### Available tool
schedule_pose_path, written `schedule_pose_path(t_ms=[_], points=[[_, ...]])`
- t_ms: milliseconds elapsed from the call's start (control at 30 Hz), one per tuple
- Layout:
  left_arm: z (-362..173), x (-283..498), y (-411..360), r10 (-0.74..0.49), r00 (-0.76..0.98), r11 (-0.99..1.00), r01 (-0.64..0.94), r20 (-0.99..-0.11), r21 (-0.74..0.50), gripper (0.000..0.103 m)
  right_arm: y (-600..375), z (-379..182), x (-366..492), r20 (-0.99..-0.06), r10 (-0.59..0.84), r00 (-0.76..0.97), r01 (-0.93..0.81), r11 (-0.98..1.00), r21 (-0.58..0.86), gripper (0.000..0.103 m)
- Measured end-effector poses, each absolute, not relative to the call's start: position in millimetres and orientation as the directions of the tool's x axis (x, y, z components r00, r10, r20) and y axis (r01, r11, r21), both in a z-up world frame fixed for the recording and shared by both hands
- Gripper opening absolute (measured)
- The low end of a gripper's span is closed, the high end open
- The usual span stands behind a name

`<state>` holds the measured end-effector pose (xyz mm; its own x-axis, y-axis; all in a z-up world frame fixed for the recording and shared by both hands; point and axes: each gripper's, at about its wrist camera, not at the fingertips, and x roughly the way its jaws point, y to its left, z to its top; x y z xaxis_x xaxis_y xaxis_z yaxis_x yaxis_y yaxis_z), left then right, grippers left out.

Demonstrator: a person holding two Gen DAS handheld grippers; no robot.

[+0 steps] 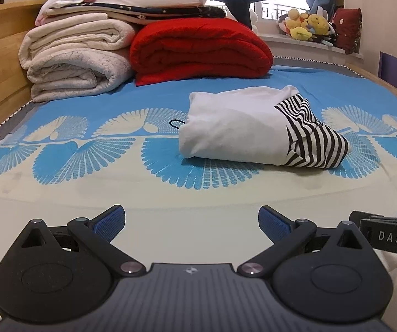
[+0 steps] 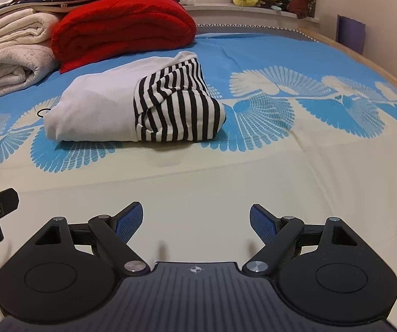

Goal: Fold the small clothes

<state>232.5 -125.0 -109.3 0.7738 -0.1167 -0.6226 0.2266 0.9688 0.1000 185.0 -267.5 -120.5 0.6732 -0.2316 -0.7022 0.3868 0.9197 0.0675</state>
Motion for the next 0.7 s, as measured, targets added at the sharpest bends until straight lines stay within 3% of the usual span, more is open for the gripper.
schedule_pose_path(t_ms=[700], points=[[-111.1,235.0,-124.1,-0.102,0.773,0.97,0.216,-0.626,0.108,0.103,-263.6,-121.7,186.5,-0.705,-0.225,0.673,0.373,0.926,0.061,0.086]])
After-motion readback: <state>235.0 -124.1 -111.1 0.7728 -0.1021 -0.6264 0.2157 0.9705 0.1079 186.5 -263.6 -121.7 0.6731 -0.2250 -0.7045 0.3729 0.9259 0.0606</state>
